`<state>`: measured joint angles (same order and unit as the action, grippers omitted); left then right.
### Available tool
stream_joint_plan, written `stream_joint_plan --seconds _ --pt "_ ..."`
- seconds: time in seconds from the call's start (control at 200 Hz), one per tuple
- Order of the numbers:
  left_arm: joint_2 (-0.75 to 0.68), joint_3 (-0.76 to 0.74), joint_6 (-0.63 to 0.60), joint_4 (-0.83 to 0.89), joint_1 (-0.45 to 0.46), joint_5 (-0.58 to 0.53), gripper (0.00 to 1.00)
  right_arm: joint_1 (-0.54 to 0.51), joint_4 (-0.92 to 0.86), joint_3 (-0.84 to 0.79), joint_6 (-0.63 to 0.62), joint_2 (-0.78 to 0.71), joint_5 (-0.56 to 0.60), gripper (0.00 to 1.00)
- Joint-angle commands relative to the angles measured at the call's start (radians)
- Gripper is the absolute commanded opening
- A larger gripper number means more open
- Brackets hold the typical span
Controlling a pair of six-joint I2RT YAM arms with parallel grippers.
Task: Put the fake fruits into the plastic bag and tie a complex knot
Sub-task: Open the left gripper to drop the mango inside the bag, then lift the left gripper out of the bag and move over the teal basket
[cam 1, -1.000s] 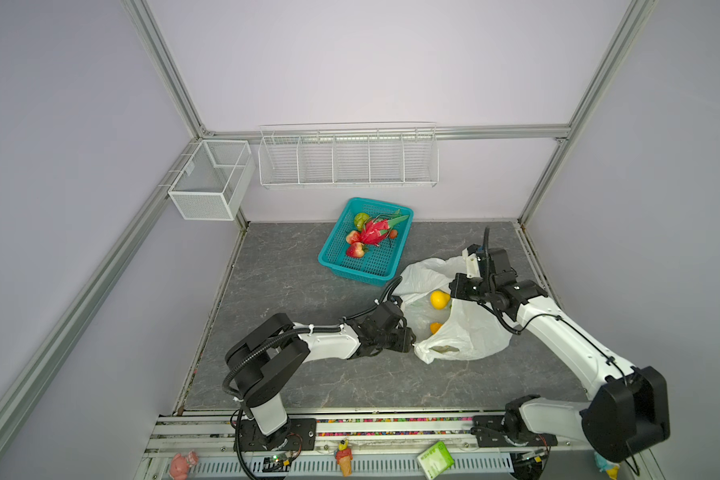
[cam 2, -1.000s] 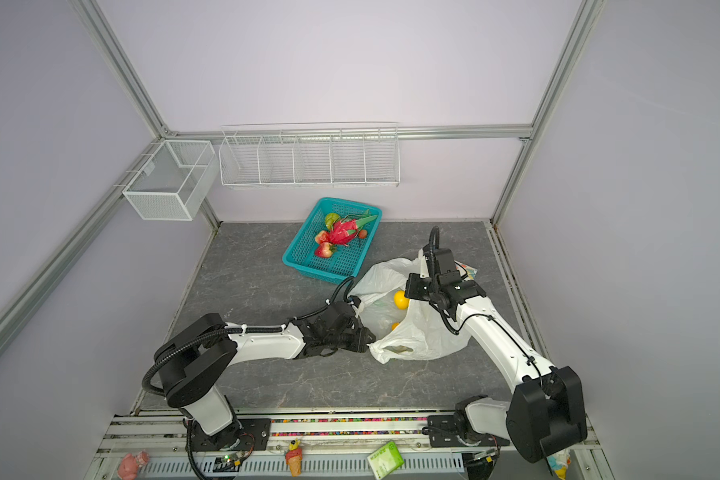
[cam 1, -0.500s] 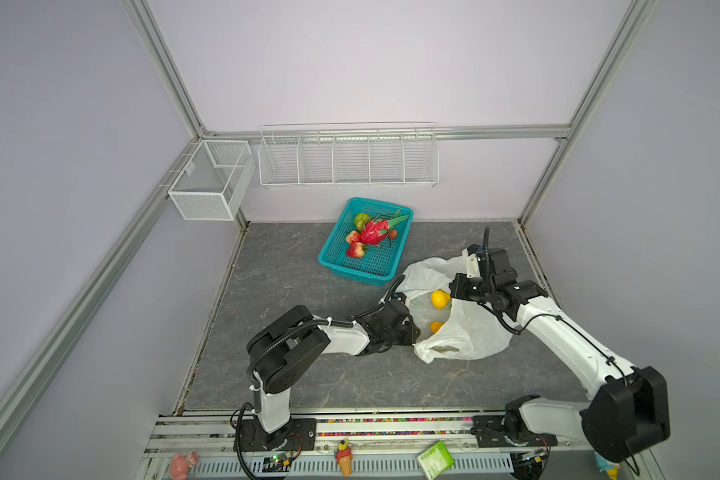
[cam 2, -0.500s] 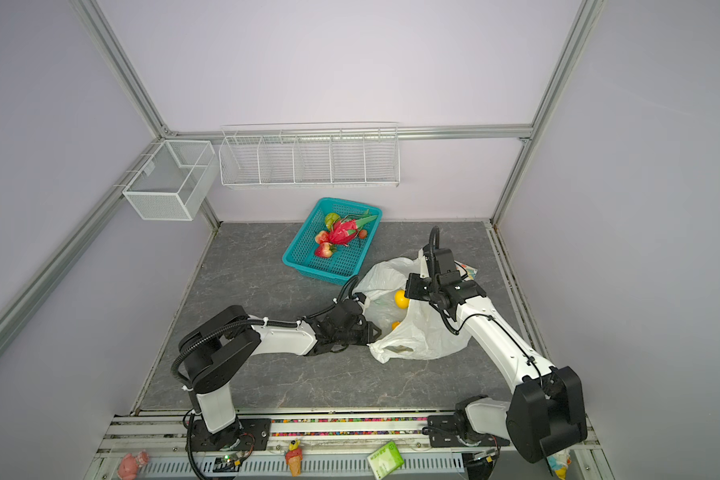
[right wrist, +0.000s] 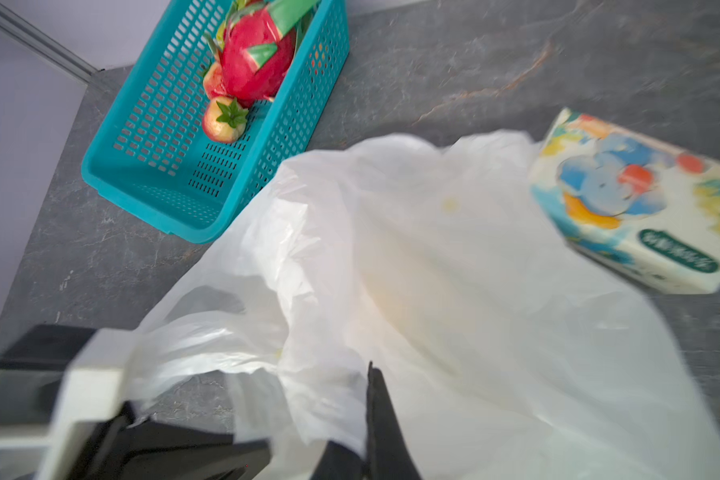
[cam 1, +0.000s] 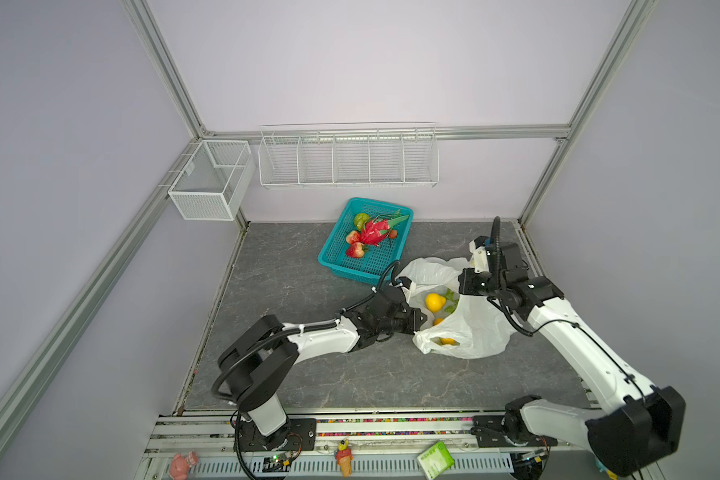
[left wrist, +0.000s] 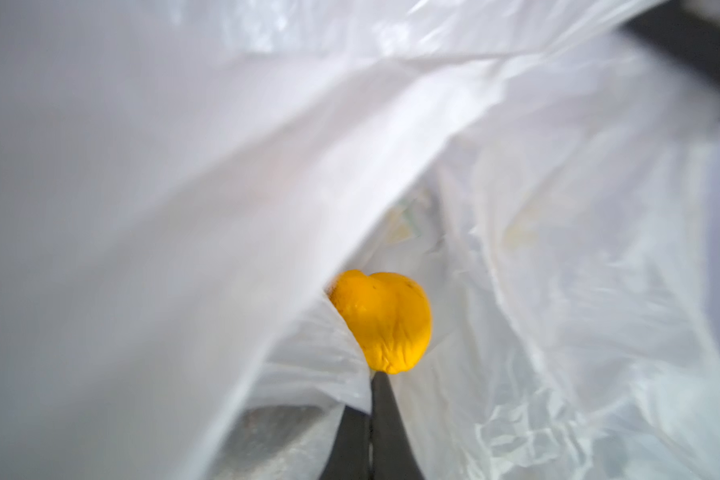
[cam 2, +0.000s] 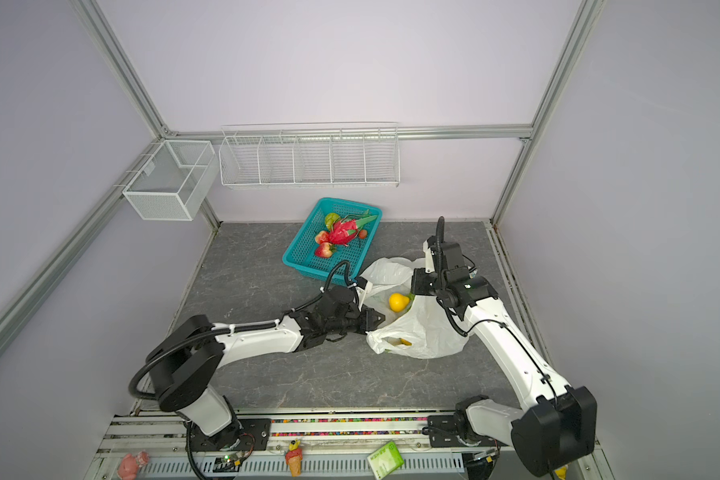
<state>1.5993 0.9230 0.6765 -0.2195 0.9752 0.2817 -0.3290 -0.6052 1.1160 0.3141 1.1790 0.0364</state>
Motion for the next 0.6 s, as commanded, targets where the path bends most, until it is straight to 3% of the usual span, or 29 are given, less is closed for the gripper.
stream_joint_plan --seconds 0.0,0.145,0.38,0.5,0.595 --pt "-0.097 0.040 -0.035 0.005 -0.001 0.139 0.00 -0.001 -0.118 0.055 -0.095 -0.077 0.145 0.07" --pt "-0.131 0.074 -0.067 0.077 -0.005 0.165 0.00 -0.001 -0.156 0.086 -0.123 -0.107 0.192 0.07" --pt "-0.117 0.055 -0.113 0.189 -0.072 0.081 0.00 -0.001 -0.107 0.052 -0.103 -0.083 0.145 0.07" --pt "-0.123 0.050 -0.176 0.265 -0.103 0.085 0.32 0.001 -0.070 0.041 -0.085 -0.054 0.117 0.06" --pt "-0.176 0.045 -0.265 0.369 -0.123 0.091 0.49 0.001 -0.054 0.044 -0.081 -0.033 0.100 0.06"
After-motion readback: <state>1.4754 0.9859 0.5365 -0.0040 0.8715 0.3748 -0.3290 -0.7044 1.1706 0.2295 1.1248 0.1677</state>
